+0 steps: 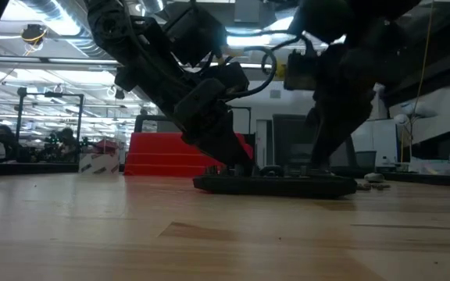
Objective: Prefit tool cases
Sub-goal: Remove the screwdriver bit from the tool case
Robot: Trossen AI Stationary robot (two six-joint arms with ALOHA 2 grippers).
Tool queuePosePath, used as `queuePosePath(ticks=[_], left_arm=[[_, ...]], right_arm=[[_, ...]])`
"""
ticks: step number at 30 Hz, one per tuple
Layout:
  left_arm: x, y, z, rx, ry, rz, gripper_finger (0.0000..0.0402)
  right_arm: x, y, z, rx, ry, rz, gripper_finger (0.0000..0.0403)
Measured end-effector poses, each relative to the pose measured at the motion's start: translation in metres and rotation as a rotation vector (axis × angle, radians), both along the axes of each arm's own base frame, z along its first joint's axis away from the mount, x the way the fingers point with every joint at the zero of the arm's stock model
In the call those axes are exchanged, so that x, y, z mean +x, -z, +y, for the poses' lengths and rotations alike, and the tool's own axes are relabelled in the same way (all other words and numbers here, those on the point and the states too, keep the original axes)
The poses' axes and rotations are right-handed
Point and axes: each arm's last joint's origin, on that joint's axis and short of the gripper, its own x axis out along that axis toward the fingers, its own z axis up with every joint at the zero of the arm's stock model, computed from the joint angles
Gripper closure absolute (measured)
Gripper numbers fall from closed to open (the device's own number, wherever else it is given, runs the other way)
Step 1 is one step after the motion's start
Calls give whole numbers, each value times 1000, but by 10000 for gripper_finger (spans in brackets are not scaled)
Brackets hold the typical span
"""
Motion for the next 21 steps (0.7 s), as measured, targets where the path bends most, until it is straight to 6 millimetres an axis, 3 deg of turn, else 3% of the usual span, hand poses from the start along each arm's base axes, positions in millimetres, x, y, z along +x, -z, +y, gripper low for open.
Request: queuePosePath(ticks=[5, 11, 16, 21], left_arm=[[0, 0, 0, 0, 0, 1, 401], [0, 0, 0, 1, 0, 1, 401], [0, 0, -1, 1, 1, 1, 401], [0, 0, -3, -1, 5, 1, 401]], right_arm=[[-12, -12, -3, -39, 20, 37, 401], [-53, -22, -24, -231, 173, 232, 401], [-86, -11, -53, -191, 433, 226, 402], [-98, 4, -72, -95, 580, 175, 399]])
